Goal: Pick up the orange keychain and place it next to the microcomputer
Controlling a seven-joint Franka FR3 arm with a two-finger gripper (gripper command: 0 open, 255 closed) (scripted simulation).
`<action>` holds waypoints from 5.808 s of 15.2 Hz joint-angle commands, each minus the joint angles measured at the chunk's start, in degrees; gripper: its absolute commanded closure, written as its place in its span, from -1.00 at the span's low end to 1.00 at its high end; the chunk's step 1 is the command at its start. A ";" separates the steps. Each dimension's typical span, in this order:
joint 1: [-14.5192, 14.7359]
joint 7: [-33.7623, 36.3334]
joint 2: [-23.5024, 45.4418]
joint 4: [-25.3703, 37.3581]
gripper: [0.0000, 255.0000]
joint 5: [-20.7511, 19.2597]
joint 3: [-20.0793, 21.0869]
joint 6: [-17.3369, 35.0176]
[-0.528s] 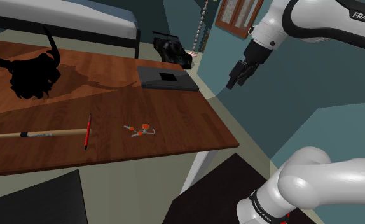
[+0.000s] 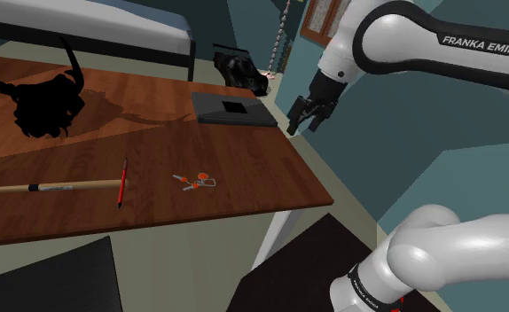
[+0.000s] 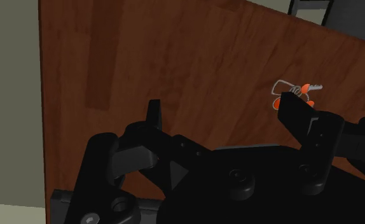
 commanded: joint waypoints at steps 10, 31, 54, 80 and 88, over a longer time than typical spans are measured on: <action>-2.10 25.28 19.26 3.86 -1.00 1.53 13.53 13.54; -0.88 57.76 53.42 19.41 -1.00 -13.58 19.11 26.30; -1.32 56.62 50.79 21.09 1.00 -11.88 19.63 22.29; -11.09 37.87 43.84 23.86 1.00 -7.25 13.16 13.64; -16.56 27.82 46.55 27.42 1.00 -7.60 8.52 12.80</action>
